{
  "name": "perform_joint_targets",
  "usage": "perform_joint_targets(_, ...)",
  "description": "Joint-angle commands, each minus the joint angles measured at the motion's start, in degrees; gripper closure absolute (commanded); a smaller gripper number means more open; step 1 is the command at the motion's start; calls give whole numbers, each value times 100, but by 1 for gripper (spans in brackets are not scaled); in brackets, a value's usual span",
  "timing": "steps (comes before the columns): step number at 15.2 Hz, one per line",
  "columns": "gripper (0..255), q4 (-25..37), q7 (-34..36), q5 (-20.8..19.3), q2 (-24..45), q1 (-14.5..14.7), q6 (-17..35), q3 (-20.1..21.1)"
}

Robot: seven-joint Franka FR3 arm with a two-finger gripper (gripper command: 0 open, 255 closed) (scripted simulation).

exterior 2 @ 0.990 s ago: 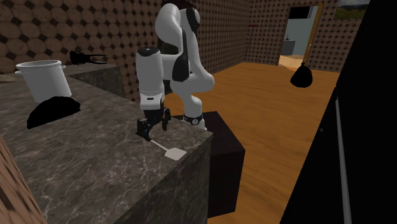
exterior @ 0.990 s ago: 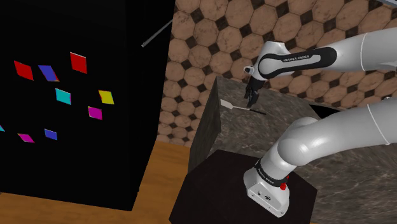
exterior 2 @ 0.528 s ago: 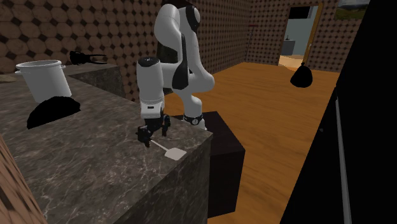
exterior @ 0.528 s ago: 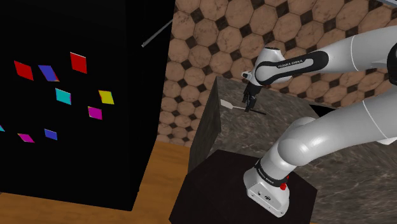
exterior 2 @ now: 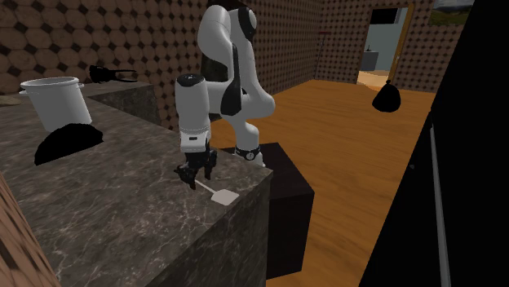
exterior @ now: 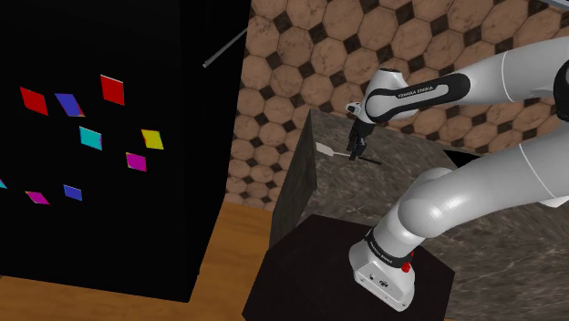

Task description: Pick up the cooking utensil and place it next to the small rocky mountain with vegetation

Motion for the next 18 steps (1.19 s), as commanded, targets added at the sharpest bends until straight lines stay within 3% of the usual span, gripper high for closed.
perform_joint_targets(1, 255, 0, 0, 0, 0, 0, 0, 0)
perform_joint_targets(9, 255, 0, 0, 0, 1, 0, 1, -1)
perform_joint_targets(18, 255, 370, -18, 108, -531, -41, -897, 278)
